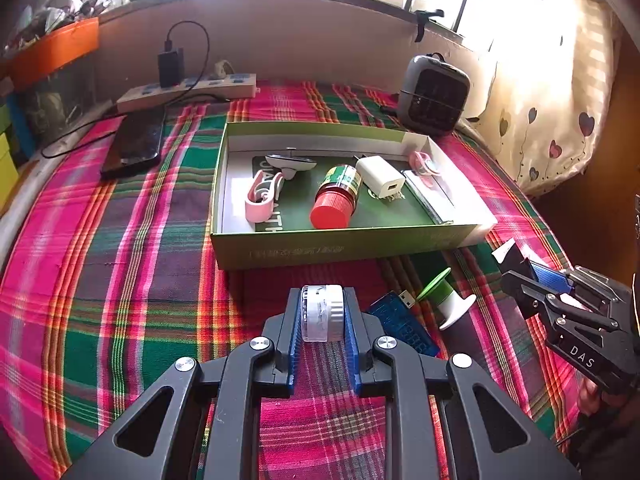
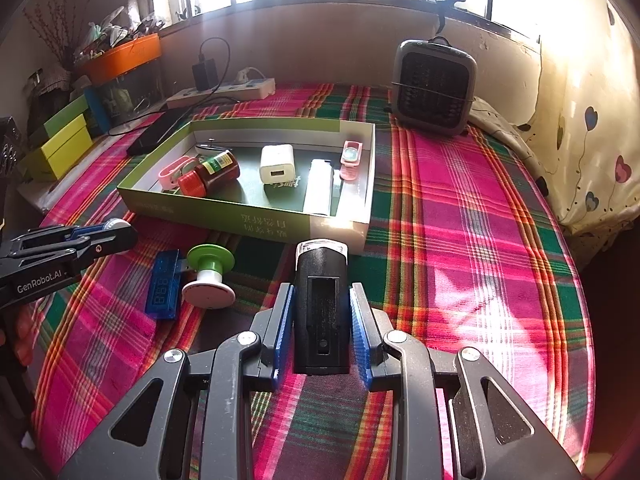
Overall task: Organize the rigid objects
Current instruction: 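Lift the white cap with the left gripper while the right gripper lifts the black cylinder, then carry the white cap with the left gripper while the right gripper carries the cylinder into the box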
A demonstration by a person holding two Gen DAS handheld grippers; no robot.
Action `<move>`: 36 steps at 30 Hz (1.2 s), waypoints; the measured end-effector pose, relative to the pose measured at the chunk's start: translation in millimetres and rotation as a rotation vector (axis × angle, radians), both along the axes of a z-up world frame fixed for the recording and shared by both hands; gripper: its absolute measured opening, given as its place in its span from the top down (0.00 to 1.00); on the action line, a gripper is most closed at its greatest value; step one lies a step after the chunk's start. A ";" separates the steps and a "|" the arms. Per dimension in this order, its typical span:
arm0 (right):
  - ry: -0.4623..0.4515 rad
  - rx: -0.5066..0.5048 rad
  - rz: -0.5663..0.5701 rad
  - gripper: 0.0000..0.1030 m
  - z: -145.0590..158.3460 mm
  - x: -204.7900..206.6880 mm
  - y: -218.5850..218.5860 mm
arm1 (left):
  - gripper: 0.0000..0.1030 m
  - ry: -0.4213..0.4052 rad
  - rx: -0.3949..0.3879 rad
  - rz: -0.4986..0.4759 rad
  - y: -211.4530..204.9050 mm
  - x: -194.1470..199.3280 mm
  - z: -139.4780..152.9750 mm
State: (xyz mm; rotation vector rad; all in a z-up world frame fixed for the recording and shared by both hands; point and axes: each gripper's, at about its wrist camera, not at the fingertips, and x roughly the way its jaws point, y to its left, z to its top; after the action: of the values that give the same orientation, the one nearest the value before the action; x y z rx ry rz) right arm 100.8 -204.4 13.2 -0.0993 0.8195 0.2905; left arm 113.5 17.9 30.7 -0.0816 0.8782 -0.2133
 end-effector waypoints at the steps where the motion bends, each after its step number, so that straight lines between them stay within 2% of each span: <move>1: -0.001 -0.001 0.000 0.73 0.8 -0.1 0.3 | 0.82 -0.002 0.002 -0.001 -0.1 -0.3 1.1; 16: -0.029 0.004 0.022 0.73 17.5 3.7 5.4 | 0.82 -0.044 0.005 -0.006 -0.2 -0.5 20.1; 36: -0.016 0.025 0.028 0.73 34.8 31.0 6.7 | 0.83 -0.073 -0.011 -0.019 2.7 27.8 38.3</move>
State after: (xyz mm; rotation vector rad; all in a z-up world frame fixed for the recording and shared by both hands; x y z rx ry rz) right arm 131.8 -197.7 48.0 -0.0895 0.7987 0.3256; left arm 141.3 20.6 68.9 -0.0752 0.8052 -0.2377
